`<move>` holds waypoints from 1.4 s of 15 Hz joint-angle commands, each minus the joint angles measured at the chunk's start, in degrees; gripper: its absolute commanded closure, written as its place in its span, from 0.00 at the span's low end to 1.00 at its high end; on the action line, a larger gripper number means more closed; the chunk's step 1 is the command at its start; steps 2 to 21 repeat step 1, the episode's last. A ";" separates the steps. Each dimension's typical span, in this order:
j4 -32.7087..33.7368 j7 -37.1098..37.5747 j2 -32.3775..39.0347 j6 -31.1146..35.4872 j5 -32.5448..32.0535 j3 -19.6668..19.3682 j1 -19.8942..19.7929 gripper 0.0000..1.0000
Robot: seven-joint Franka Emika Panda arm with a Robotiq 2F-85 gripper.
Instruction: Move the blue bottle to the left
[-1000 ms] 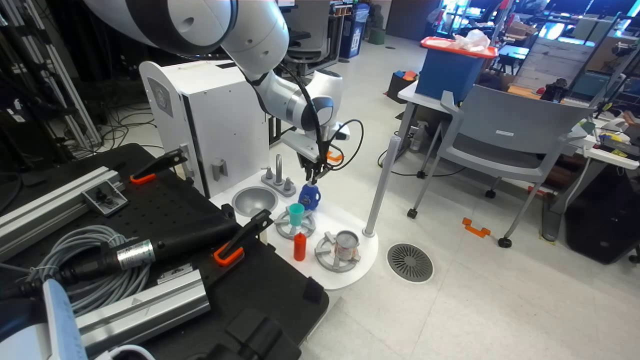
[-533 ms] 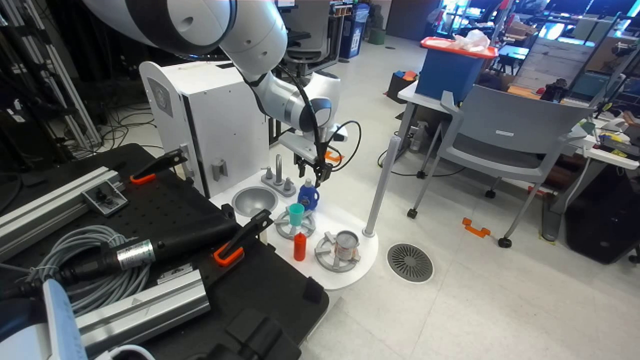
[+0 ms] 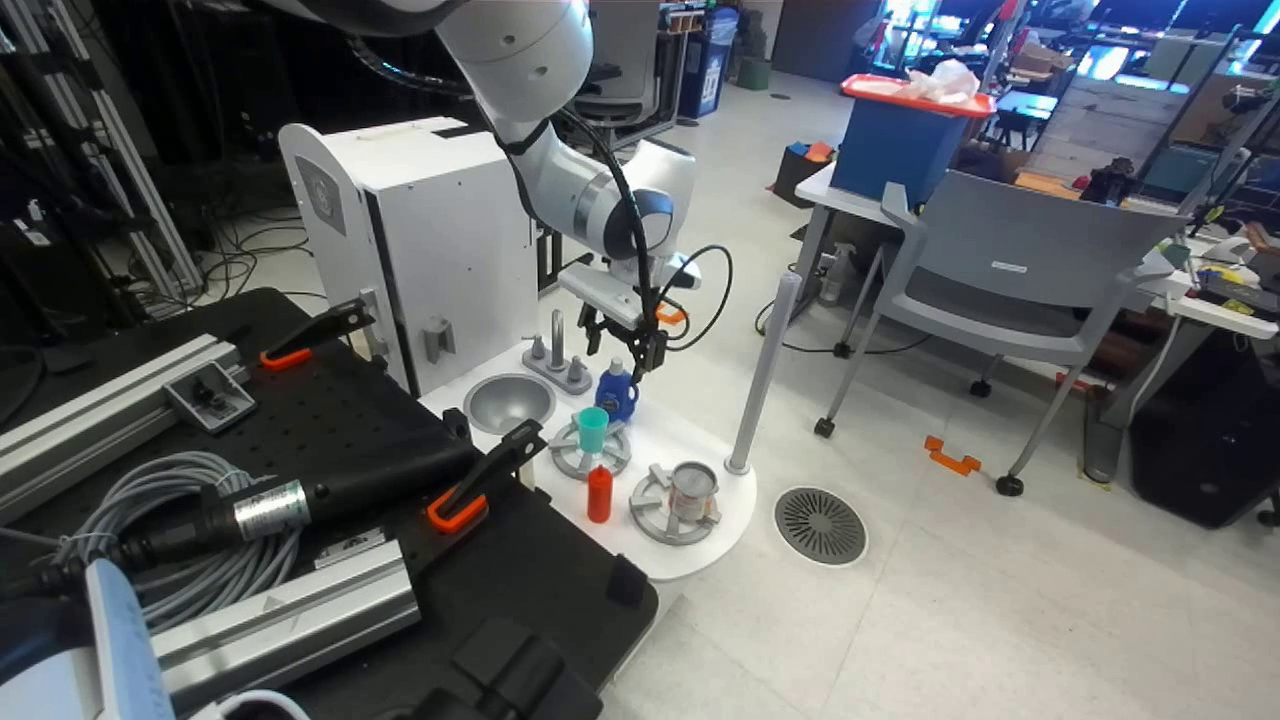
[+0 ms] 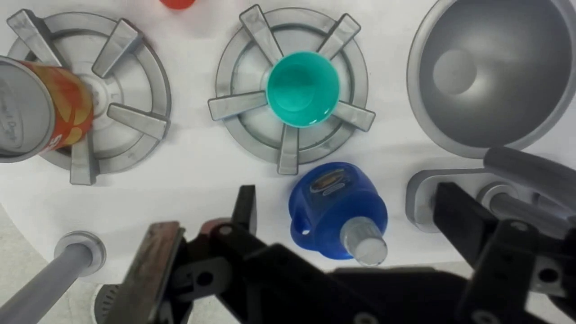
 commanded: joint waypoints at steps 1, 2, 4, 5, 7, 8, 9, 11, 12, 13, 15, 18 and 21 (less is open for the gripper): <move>-0.78 -0.10 -0.61 0.00 0.00 0.08 -0.07 0.00; -0.78 -0.10 -0.61 0.00 0.00 0.08 -0.07 0.00; -0.78 -0.10 -0.61 0.00 0.00 0.08 -0.07 0.00; -0.78 -0.10 -0.61 0.00 0.00 0.08 -0.07 0.00; -0.78 -0.10 -0.61 0.00 0.00 0.08 -0.07 0.00; -0.78 -0.10 -0.61 0.00 0.00 0.08 -0.07 0.00; -0.78 -0.10 -0.61 0.00 0.00 0.08 -0.07 0.00; -0.78 -0.10 -0.61 0.00 0.00 0.08 -0.07 0.00; -0.78 -0.10 -0.61 0.00 0.00 0.08 -0.07 0.00; -0.78 -0.10 -0.61 0.00 0.00 0.08 -0.07 0.00; -0.78 -0.10 -0.61 0.00 0.00 0.08 -0.07 0.00; -0.78 -0.10 -0.61 0.00 0.00 0.08 -0.07 0.00; -0.78 -0.10 -0.61 0.00 0.00 0.08 -0.07 0.00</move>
